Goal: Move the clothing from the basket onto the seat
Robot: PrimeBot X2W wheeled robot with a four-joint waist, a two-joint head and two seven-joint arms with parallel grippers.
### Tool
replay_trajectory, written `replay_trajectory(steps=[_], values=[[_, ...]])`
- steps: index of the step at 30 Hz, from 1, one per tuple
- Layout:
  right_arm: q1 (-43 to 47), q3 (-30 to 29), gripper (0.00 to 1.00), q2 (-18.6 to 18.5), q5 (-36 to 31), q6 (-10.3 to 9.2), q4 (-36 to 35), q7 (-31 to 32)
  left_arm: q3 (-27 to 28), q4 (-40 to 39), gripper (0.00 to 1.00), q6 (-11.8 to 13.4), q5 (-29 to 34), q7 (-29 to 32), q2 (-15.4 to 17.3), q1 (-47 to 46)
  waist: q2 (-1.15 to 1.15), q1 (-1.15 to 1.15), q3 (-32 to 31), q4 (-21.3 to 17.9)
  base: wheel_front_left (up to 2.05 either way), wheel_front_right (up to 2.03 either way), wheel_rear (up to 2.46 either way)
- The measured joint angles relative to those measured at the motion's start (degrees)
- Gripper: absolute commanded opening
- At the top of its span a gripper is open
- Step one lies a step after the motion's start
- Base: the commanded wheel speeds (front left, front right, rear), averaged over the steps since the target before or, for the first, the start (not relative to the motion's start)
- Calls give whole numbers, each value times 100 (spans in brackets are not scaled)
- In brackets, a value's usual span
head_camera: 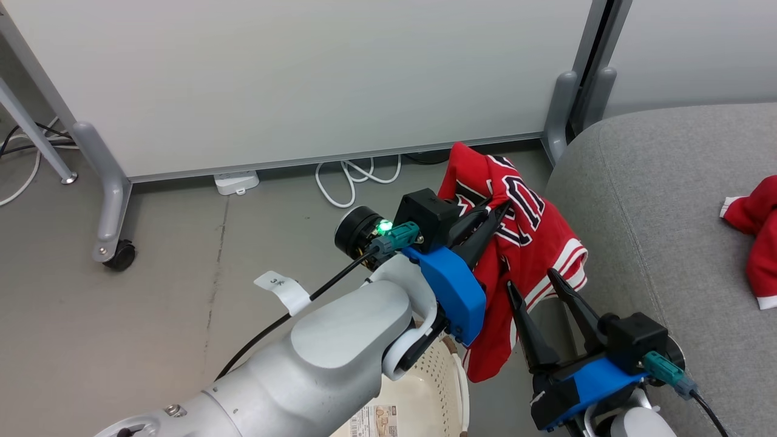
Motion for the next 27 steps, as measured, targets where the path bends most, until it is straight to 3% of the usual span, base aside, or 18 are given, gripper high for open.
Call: replay_trajectory(steps=[14,27], values=[[-882,182,100,0,-85,0,1244,-297,-40,-81,0,-4,-57,38,1,-35,0,0,50,45,0,0,0],[-1614,40,100,-1,-586,0,2251,-488,-44,-197,0,-59,-47,166,0,-12,0,0,23,85,0,0,0]])
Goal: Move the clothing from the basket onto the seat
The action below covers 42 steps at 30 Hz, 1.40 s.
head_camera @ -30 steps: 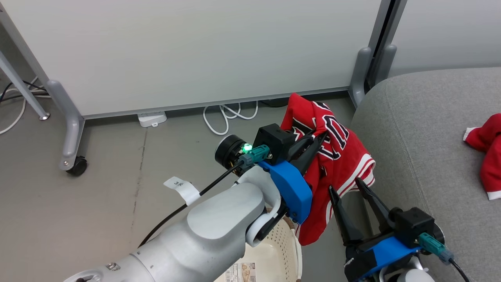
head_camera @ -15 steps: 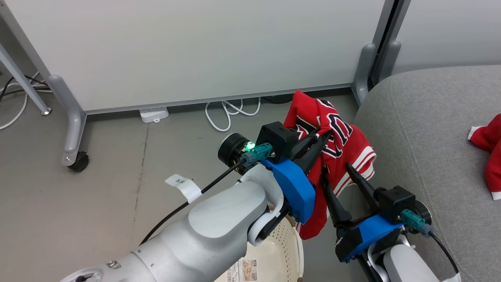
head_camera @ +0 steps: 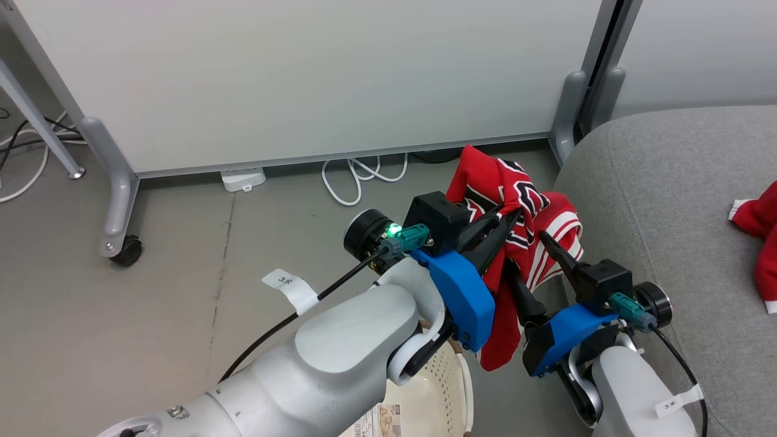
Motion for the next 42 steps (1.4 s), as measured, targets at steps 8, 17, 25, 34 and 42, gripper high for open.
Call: replay_trajectory(steps=[8,17,25,34,42], values=[[-285,121,100,1,92,0,394,-36,-1,-19,0,-19,14,37,1,18,0,0,-7,23,0,0,0],[-408,257,42,1,286,0,581,-44,-1,0,0,-19,30,47,0,30,0,0,-3,24,0,0,0],[-419,277,0,1,393,0,573,-44,-1,57,0,-19,13,46,0,30,0,0,-17,26,0,0,0],[-407,324,0,1,499,0,546,-44,-1,119,0,-16,12,45,0,30,0,0,-32,-7,0,0,0],[-402,341,0,1,542,0,546,-44,-1,154,0,-16,-7,40,0,34,0,0,-35,-35,0,0,0]])
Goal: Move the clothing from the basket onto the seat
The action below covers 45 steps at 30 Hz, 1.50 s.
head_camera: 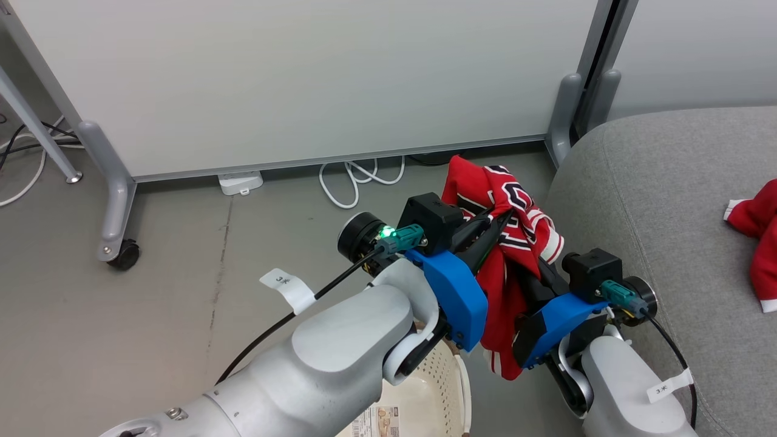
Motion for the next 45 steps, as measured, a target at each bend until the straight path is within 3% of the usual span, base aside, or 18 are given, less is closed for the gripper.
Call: replay_trajectory(steps=[1,2,4,5,6,23,29,36,45], values=[[2,0,0,0,7,0,0,0,0,3,2,0,-3,1,0,8,0,0,-2,-2,0,0,0],[3,-1,0,0,13,0,0,0,0,8,16,-1,-4,8,0,16,0,0,-2,-3,0,0,0],[5,-4,0,0,14,0,-4,0,0,19,55,-1,-4,9,0,38,0,0,-1,-3,0,0,0],[5,-8,0,0,15,0,-9,0,0,25,89,0,-5,9,0,42,0,0,0,-2,0,0,0],[6,-10,0,0,20,0,-13,0,0,31,100,8,-8,9,0,44,0,0,0,-2,0,0,0],[66,-135,0,-1,48,0,-126,0,185,208,100,40,-122,-286,-2,406,0,0,10,-7,0,0,0],[127,-265,0,-1,25,0,-192,0,1158,-109,100,-37,826,-298,13,970,0,-1,56,44,0,0,0],[167,-314,0,0,1,0,-256,0,2223,-695,100,-390,2083,-299,242,1934,0,-1,81,83,0,0,0],[230,-247,0,-1,47,0,-286,0,3388,-1213,100,-733,3179,-299,211,3127,0,0,88,64,0,0,0]])
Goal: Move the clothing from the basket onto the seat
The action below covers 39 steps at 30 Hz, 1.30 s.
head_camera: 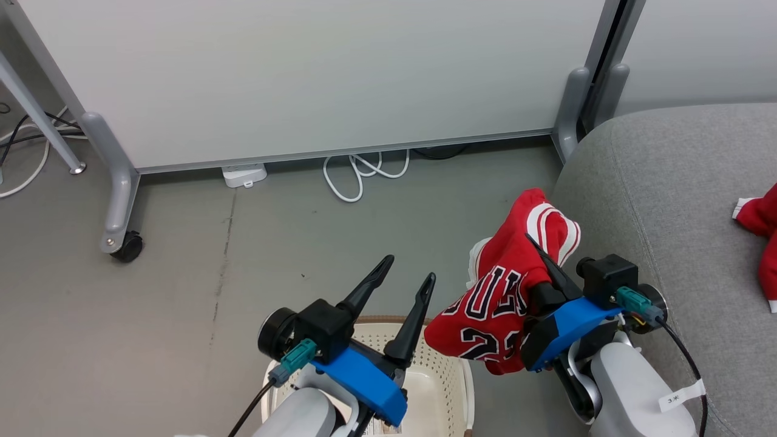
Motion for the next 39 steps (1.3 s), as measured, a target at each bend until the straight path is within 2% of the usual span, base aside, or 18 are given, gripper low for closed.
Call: replay_trajectory(steps=[10,21,29,39], values=[[27,35,0,0,0,0,-11,0,706,-41,100,-152,612,0,-114,486,0,0,28,-24,0,0,0],[29,41,0,0,57,0,-18,0,769,-24,100,-179,709,0,-180,539,0,0,27,-168,0,0,0],[23,40,0,1,104,0,-42,0,725,3,100,-180,695,0,-190,539,0,0,80,-545,0,0,0],[18,18,0,0,157,0,-92,-1,721,-35,100,-180,655,0,-189,483,0,0,138,-1261,0,0,0]])
